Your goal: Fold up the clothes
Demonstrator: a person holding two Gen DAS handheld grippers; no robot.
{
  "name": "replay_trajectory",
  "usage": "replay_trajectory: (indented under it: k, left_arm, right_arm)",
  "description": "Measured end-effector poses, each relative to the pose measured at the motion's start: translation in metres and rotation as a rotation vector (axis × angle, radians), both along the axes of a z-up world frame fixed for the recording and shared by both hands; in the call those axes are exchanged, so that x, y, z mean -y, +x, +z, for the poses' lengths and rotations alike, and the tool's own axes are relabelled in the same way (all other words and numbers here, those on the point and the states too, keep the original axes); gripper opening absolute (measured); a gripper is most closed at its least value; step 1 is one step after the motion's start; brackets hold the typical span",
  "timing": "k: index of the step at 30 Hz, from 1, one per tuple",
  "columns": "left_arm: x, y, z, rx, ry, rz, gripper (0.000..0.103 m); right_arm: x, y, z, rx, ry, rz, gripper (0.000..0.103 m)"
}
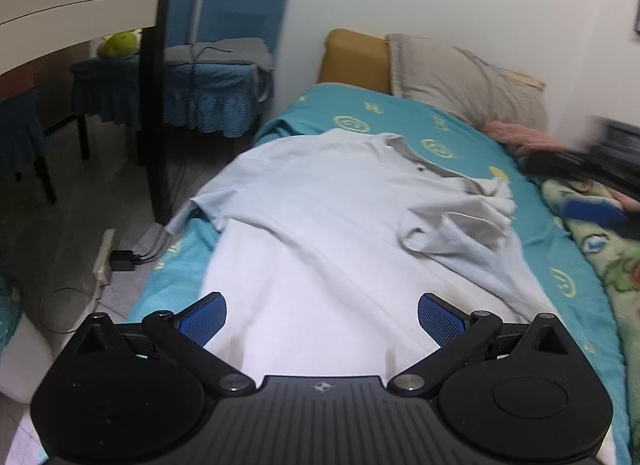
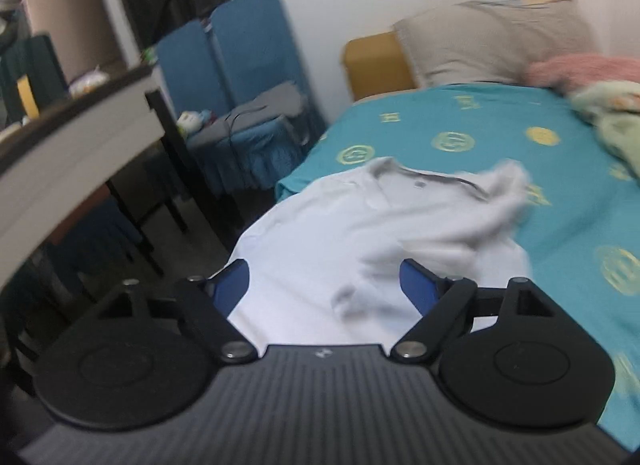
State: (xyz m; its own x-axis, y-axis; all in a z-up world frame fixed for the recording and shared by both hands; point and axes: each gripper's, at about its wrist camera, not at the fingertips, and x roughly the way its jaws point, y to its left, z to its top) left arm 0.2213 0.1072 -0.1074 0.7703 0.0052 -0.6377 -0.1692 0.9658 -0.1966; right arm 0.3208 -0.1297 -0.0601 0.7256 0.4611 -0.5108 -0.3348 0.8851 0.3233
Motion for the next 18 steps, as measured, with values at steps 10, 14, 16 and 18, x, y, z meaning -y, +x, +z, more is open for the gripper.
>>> replay_trajectory:
  k: [10,14,16,18]
  left_arm:
    - [0.050,-0.002,-0.004,0.095,0.021,-0.228,0.103]
    - [0.075,0.044,-0.009,0.126,0.077,-0.316,0.101]
    - [0.090,0.070,-0.012,0.144,0.115,-0.369,0.100]
    - [0.111,0.102,-0.015,0.162,0.178,-0.426,0.099]
  right_arm:
    - [0.081,-0.075,-0.006,-0.070,0.109,-0.267,0.084]
    - [0.110,-0.089,-0.013,-0.081,0.124,-0.380,0.084]
    - [0.123,-0.081,-0.024,-0.091,0.120,-0.427,0.084]
    - [0.134,-0.072,-0.035,-0.137,0.155,-0.452,0.084]
